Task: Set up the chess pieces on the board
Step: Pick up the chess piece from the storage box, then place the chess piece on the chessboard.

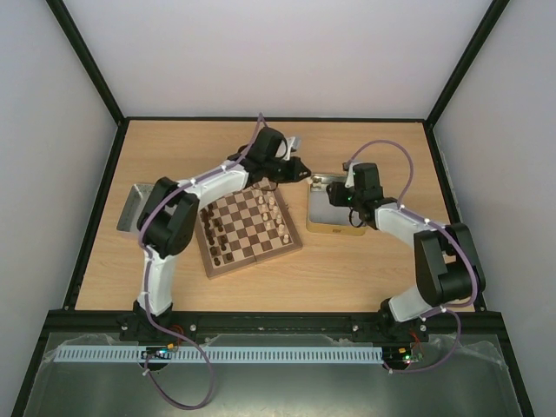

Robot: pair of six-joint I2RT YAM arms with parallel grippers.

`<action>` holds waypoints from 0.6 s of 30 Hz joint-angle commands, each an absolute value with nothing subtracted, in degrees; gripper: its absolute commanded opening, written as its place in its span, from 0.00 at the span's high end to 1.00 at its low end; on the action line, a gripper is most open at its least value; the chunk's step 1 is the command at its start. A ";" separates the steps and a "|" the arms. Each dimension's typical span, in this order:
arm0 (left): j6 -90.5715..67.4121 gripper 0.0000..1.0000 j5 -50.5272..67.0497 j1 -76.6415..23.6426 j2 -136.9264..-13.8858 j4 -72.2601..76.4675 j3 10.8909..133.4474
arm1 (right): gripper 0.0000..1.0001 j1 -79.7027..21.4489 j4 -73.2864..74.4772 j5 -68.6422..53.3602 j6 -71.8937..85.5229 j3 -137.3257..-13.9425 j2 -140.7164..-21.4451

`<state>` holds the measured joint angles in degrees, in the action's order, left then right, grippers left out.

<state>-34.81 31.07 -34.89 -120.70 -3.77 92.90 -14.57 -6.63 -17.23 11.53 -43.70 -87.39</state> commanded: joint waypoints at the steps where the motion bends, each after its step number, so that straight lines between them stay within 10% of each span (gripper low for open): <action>1: -25.45 0.93 19.75 -36.63 -111.03 -8.55 86.74 | 0.50 -14.32 -3.41 -11.23 27.08 -47.58 -84.47; 18: -22.90 0.92 -10.45 -47.80 -80.74 -8.74 53.45 | 0.54 -14.28 2.79 -12.92 35.60 -43.22 -77.62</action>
<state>-21.30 -2.15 -48.01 -85.10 -8.54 56.31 -14.57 0.82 -13.19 34.06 -44.10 -78.78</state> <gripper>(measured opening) 0.111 0.456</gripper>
